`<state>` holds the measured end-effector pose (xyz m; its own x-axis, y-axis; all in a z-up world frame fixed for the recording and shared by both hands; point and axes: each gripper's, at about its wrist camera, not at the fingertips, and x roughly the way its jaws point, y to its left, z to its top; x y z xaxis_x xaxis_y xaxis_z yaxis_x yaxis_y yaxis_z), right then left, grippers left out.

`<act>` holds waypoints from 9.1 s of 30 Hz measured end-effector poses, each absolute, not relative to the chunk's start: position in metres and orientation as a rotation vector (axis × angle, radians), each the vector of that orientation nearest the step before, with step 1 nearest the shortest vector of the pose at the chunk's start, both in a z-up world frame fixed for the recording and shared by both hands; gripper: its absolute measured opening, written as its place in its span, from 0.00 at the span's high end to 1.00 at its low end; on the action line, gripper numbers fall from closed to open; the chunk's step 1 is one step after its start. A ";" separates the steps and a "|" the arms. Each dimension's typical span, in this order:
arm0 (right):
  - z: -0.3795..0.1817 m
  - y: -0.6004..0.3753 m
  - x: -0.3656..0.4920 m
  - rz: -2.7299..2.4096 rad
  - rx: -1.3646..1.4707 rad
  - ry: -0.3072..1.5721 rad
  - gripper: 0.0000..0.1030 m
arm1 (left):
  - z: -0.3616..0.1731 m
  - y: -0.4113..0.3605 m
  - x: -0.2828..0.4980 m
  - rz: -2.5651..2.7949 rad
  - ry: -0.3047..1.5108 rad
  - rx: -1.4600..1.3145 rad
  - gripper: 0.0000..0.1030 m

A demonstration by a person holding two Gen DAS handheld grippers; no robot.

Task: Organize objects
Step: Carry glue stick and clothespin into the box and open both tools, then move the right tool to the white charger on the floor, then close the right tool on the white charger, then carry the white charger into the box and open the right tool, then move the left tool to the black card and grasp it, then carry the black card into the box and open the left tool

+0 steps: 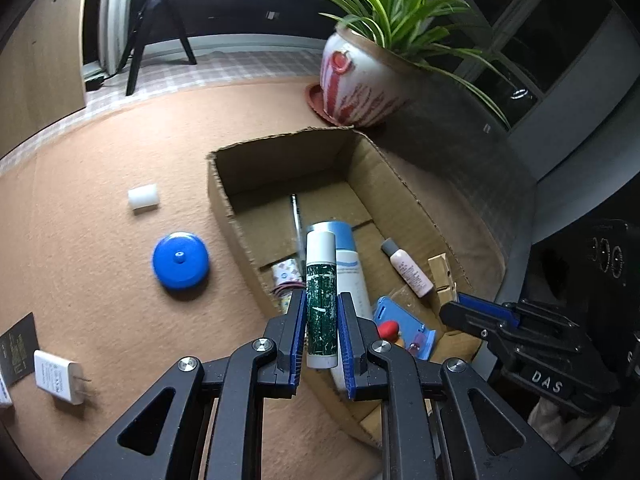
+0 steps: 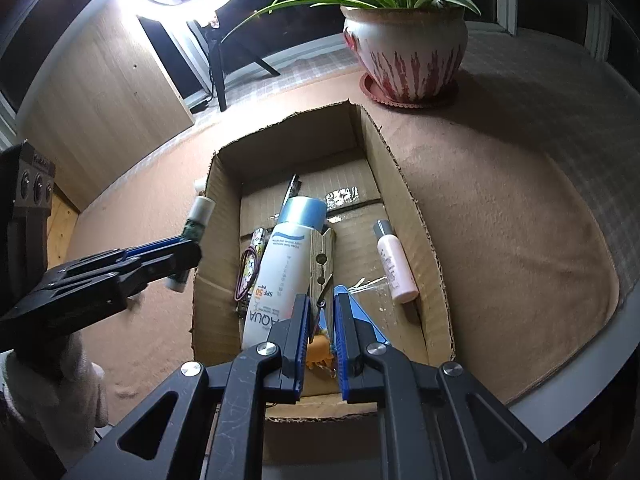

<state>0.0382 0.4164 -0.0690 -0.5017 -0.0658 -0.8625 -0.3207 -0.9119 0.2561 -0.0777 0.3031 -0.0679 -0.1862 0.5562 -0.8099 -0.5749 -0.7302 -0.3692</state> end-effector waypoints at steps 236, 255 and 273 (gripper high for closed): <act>-0.148 0.265 -0.189 2.406 -2.120 0.286 0.46 | -0.136 0.040 -0.141 2.063 0.000 -1.654 0.38; -0.094 0.290 -0.105 2.575 -1.884 0.645 0.46 | -0.133 0.096 -0.111 2.204 0.306 -1.612 0.47; -0.057 0.365 0.004 2.526 -1.542 0.621 0.46 | -0.072 0.187 -0.083 2.085 0.122 -1.430 0.47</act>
<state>0.0036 0.3648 -0.0570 -0.4747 -0.1112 -0.8731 -0.3066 -0.9090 0.2824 -0.0826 0.1870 -0.0723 -0.2392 0.4228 -0.8741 -0.5215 -0.8153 -0.2516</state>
